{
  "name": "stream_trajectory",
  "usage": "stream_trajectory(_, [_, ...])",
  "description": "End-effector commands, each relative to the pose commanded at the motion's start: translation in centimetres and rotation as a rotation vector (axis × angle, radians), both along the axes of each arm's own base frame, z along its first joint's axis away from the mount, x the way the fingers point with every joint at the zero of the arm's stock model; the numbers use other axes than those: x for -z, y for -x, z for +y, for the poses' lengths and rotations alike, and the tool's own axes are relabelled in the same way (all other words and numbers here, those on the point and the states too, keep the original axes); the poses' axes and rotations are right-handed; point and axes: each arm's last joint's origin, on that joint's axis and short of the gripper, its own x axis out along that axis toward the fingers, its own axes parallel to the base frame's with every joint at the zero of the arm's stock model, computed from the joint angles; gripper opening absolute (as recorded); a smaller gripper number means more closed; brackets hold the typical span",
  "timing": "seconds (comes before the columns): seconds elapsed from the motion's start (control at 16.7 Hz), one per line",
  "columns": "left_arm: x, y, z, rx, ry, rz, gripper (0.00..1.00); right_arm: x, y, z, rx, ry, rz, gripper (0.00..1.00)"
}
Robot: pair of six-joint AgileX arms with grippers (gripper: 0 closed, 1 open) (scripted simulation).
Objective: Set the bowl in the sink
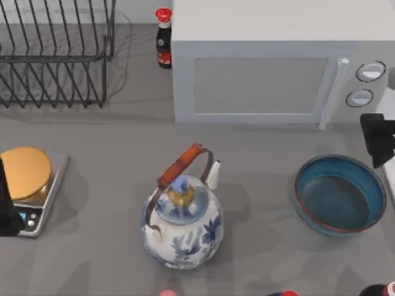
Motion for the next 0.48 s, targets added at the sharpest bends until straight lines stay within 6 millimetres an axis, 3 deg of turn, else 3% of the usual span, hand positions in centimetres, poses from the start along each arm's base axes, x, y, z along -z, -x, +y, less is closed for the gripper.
stream_trajectory(0.18, [0.00, 0.00, 0.00, 0.000, 0.000, 0.000, 1.00, 0.40, -1.24, 0.48, 0.000, 0.008, 0.052, 1.00])
stream_trajectory(0.48, [0.00, 0.00, 0.00, 0.000, 0.000, 0.000, 1.00, 0.40, -1.28, 0.33, 0.005, 0.008, 0.052, 1.00])
